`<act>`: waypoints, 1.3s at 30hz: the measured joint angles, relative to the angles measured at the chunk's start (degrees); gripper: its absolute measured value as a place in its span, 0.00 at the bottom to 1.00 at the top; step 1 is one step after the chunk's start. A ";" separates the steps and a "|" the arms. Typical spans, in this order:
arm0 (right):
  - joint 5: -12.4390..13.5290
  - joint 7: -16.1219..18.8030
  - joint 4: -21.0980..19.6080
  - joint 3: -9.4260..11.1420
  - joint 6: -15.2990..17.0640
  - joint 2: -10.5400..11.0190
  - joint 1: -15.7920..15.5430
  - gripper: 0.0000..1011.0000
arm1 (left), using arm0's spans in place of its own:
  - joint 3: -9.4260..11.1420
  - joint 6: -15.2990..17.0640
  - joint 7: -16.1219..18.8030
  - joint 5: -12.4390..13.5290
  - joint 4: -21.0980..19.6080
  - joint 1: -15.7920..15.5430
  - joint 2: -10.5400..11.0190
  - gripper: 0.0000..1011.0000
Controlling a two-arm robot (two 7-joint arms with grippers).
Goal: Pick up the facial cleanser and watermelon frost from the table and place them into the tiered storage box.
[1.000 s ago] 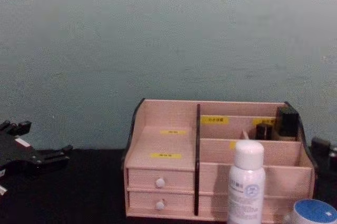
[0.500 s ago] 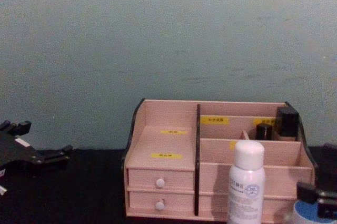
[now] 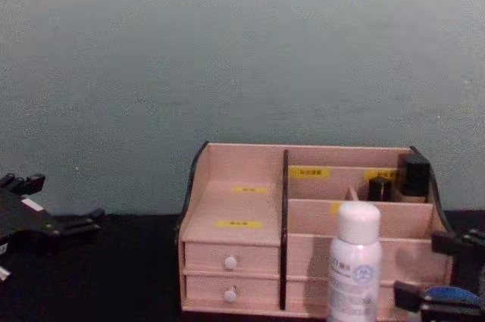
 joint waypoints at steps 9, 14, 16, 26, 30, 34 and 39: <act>-0.43 2.41 3.80 -0.87 1.75 -2.81 3.46 0.99 | 0.00 0.00 0.00 0.00 0.00 0.00 0.00 0.99; -0.60 3.23 5.69 -1.64 2.55 -4.30 5.42 0.99 | 0.00 0.00 0.00 0.00 0.00 0.00 0.00 0.99; -0.61 3.39 6.13 -1.86 2.75 -4.74 5.98 0.99 | 0.00 0.00 0.00 0.00 0.00 0.00 0.00 0.99; -0.52 3.86 8.72 -3.32 4.38 -7.02 8.91 0.99 | 0.00 0.00 0.00 0.00 0.00 0.00 0.00 0.99; -0.51 3.88 9.46 -3.75 4.83 -7.50 9.52 0.99 | 0.00 0.00 0.00 0.00 0.00 0.00 0.00 0.99; -0.50 3.95 10.28 -4.33 5.33 -7.97 10.20 0.99 | 0.00 0.00 0.00 0.00 0.00 0.00 0.00 0.99; -0.50 3.92 10.95 -4.67 5.73 -8.35 10.63 0.99 | 0.00 0.00 0.00 0.00 0.00 0.00 0.00 0.99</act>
